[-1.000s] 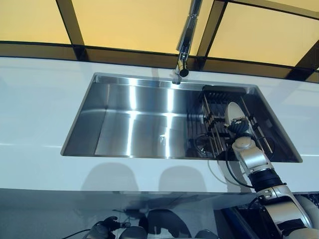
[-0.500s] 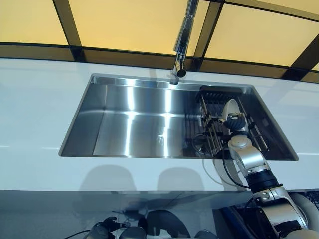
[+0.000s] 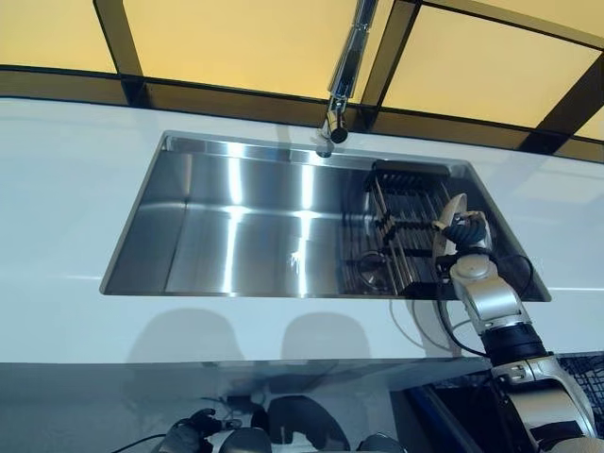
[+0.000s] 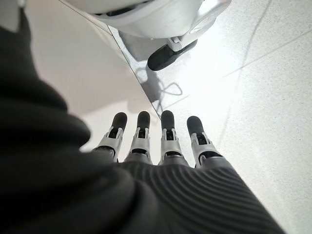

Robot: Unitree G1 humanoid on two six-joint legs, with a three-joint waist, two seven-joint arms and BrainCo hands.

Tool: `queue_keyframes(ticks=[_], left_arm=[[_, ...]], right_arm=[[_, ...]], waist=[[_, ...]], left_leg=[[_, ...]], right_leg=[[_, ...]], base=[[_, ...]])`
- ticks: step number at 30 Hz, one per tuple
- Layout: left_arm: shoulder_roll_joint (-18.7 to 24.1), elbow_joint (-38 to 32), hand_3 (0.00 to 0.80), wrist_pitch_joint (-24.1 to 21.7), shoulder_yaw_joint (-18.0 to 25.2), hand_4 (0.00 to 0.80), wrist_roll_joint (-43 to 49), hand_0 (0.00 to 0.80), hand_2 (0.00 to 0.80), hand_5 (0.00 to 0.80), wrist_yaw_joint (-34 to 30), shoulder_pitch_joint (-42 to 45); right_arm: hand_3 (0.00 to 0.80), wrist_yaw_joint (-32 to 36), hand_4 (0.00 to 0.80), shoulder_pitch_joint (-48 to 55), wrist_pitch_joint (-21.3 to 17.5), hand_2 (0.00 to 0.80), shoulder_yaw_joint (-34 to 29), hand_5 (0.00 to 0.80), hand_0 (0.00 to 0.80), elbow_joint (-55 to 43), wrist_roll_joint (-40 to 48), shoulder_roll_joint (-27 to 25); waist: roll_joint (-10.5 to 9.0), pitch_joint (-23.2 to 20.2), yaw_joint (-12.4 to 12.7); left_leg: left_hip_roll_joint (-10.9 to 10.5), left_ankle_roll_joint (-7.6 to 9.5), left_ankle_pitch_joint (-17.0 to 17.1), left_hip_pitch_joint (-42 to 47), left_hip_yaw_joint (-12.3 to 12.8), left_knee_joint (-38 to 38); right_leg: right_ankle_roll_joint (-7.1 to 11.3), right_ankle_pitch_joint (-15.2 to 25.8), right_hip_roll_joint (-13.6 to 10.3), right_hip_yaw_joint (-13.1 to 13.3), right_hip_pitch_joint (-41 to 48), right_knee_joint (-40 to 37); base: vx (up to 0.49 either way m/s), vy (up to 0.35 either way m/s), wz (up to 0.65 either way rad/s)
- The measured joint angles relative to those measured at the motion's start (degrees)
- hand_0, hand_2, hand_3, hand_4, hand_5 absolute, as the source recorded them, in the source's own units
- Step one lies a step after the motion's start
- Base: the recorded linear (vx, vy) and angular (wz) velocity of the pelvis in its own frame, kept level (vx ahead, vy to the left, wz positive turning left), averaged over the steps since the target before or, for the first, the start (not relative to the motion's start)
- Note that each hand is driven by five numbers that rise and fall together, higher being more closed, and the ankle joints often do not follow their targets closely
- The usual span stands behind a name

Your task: Take plates into dishwasher

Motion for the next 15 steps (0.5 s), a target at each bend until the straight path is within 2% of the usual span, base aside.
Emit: queue_keyframes(ticks=[15], left_arm=[[1.0, 0.0, 0.000, 0.0, 0.0, 0.000, -0.1, 0.000, 0.000, 0.000, 0.0, 0.0]], right_arm=[[0.800, 2.7, 0.800, 2.0, 0.0, 0.800, -0.2, 0.800, 0.800, 0.2, -0.9, -2.5]], waist=[[-0.94, -0.3, 0.0]], left_leg=[[0.1, 0.01, 0.0, 0.0, 0.7, 0.0]], right_leg=[[-0.56, 0.7, 0.5, 0.9, 0.1, -1.4]], base=[[-0.013, -0.003, -0.02]])
